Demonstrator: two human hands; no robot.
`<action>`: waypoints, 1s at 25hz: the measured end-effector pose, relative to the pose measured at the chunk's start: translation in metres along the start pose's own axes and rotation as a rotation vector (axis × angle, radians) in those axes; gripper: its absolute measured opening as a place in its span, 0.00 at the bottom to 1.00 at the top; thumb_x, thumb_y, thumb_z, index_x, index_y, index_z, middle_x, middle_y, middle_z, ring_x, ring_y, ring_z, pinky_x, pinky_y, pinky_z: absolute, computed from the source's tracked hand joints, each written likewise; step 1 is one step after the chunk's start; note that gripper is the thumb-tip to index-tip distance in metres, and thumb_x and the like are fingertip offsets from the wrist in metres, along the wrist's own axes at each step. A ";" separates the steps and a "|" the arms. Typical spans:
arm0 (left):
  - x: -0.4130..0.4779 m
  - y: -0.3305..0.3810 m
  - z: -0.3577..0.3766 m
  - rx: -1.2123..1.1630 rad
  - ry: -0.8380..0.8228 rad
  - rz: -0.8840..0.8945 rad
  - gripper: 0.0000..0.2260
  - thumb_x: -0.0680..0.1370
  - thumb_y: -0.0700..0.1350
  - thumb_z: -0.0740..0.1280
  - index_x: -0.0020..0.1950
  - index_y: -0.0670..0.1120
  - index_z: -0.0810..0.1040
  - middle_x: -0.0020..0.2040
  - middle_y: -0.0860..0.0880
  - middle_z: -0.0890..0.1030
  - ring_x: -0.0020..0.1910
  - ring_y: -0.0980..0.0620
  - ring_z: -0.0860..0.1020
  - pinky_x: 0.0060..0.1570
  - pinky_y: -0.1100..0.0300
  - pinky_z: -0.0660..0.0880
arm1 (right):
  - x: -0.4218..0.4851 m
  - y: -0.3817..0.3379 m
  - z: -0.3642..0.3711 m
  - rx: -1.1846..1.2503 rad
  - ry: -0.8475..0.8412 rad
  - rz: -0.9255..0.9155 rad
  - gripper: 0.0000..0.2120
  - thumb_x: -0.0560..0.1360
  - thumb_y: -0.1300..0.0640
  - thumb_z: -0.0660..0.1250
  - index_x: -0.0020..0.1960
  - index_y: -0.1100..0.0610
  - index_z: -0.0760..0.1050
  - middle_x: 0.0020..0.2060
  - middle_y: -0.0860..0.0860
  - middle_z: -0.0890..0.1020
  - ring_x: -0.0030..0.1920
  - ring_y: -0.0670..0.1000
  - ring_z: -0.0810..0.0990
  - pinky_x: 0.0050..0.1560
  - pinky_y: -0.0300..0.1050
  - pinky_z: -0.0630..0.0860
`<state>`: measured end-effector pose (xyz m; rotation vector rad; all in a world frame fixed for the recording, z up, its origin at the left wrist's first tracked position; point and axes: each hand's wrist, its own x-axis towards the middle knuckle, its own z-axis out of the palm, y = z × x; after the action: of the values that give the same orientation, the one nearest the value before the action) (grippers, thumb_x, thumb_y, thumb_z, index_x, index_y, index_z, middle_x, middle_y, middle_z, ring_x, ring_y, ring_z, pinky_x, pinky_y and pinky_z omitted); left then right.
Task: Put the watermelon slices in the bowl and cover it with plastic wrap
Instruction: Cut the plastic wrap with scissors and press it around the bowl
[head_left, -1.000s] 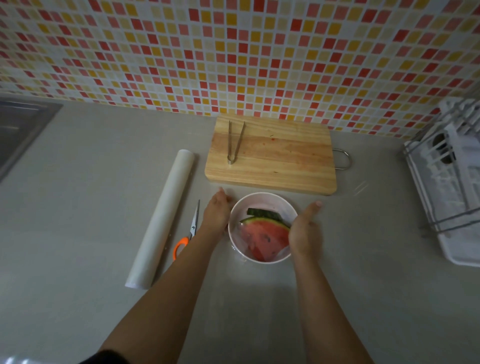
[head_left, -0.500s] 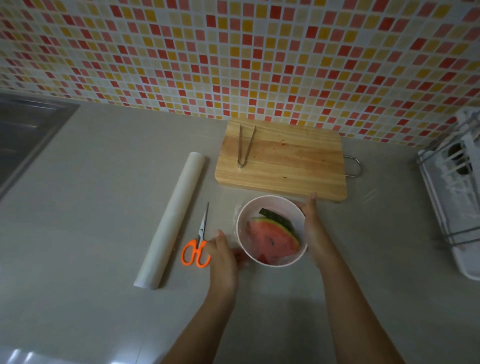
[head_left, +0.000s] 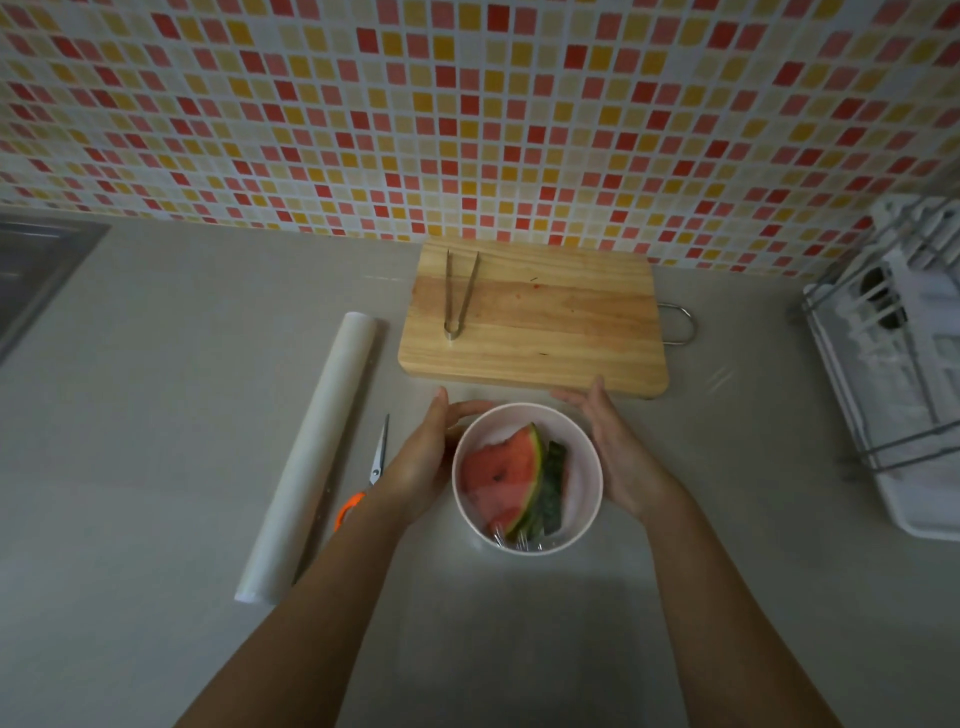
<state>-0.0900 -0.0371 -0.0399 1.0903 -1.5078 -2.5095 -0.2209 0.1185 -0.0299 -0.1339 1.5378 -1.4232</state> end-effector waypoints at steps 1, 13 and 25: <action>0.002 0.002 -0.001 -0.022 -0.042 -0.014 0.31 0.81 0.60 0.42 0.56 0.45 0.81 0.50 0.45 0.86 0.52 0.48 0.82 0.57 0.53 0.76 | 0.002 0.000 -0.001 -0.005 -0.024 0.012 0.33 0.65 0.29 0.54 0.59 0.50 0.75 0.54 0.53 0.83 0.57 0.53 0.80 0.58 0.50 0.74; 0.013 0.009 0.006 0.012 -0.097 -0.023 0.21 0.81 0.60 0.47 0.58 0.54 0.76 0.47 0.50 0.87 0.48 0.52 0.84 0.45 0.60 0.80 | 0.014 0.009 -0.006 0.226 -0.060 -0.078 0.25 0.68 0.34 0.60 0.53 0.51 0.80 0.49 0.51 0.85 0.51 0.53 0.81 0.53 0.49 0.75; -0.006 -0.017 0.006 -0.184 -0.127 0.068 0.24 0.74 0.63 0.52 0.64 0.56 0.73 0.58 0.55 0.83 0.60 0.54 0.80 0.49 0.62 0.79 | 0.001 0.006 -0.004 0.185 -0.105 -0.060 0.21 0.70 0.42 0.60 0.55 0.51 0.80 0.49 0.50 0.85 0.50 0.49 0.83 0.48 0.41 0.79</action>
<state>-0.0838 -0.0212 -0.0484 0.8547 -1.2823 -2.6513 -0.2214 0.1226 -0.0363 -0.1409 1.3200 -1.5731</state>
